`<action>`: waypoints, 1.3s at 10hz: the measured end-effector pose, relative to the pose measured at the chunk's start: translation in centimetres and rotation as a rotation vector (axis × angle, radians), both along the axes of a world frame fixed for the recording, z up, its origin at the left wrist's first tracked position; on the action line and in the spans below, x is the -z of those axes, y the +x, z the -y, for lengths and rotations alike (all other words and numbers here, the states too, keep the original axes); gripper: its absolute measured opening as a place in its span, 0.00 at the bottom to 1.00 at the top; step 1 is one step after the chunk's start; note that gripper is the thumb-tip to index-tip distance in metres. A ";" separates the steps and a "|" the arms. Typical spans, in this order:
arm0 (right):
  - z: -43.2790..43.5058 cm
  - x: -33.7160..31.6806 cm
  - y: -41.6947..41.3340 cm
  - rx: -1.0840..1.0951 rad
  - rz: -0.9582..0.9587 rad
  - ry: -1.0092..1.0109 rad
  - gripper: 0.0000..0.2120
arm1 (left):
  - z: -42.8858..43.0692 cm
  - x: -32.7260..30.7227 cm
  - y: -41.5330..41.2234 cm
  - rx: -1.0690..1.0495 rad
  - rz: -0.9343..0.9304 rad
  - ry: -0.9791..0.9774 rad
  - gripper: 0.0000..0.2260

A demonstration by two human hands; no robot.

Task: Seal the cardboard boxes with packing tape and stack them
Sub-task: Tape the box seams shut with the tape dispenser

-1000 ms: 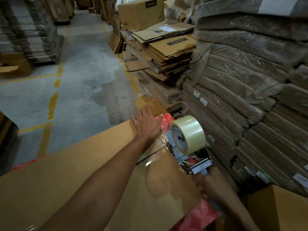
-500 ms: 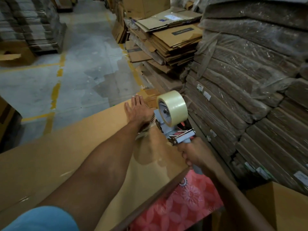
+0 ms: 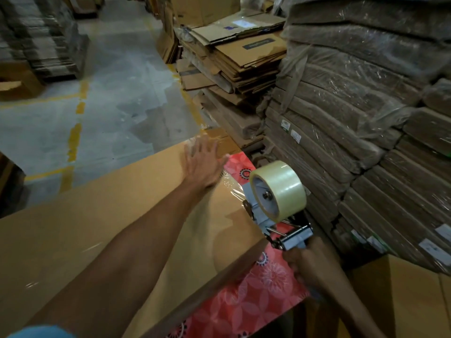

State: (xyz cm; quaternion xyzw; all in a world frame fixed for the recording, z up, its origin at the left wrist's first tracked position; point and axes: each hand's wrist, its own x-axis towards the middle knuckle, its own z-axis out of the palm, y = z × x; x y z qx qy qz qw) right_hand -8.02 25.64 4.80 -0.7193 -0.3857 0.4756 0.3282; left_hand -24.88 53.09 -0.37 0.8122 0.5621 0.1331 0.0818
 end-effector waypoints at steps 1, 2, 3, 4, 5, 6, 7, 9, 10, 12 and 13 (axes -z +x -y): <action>0.0 0.2 -0.3 -0.122 0.162 -0.030 0.04 | 5.0 -0.7 1.2 0.398 0.143 -0.012 0.20; 0.1 1.1 -0.2 -0.047 0.174 -0.052 0.16 | 5.7 0.7 1.5 0.554 -0.117 -0.023 0.31; -0.1 1.0 -0.2 -0.037 0.231 -0.102 0.19 | 5.2 0.4 1.4 0.494 -0.140 -0.034 0.29; -0.1 1.1 -0.5 0.079 0.096 -0.084 0.22 | 5.9 0.3 2.0 0.477 -0.181 -0.003 0.26; 0.6 -0.9 -1.1 0.057 0.054 -0.043 0.21 | 5.8 0.6 1.9 0.458 -0.146 0.025 0.34; 1.8 -0.7 -0.2 0.015 0.070 -0.057 0.19 | 6.1 0.5 1.8 0.465 -0.102 -0.021 0.26; 4.3 0.4 0.9 0.038 0.193 -0.046 0.13 | 6.2 0.2 1.8 0.455 -0.111 -0.085 0.26; 8.6 1.3 1.0 0.048 0.127 -0.097 0.12 | 6.1 0.5 1.9 0.445 -0.190 -0.125 0.37; 8.4 1.3 0.6 0.047 0.164 -0.058 0.15 | 6.9 0.0 2.3 0.460 -0.110 -0.086 0.31; 8.4 2.6 0.2 0.232 -0.083 -0.089 0.22 | 11.3 1.6 3.6 0.639 0.206 -0.106 0.10; 8.4 2.5 0.2 0.236 -0.130 -0.076 0.17 | 11.2 2.5 3.3 0.670 0.016 -0.060 0.15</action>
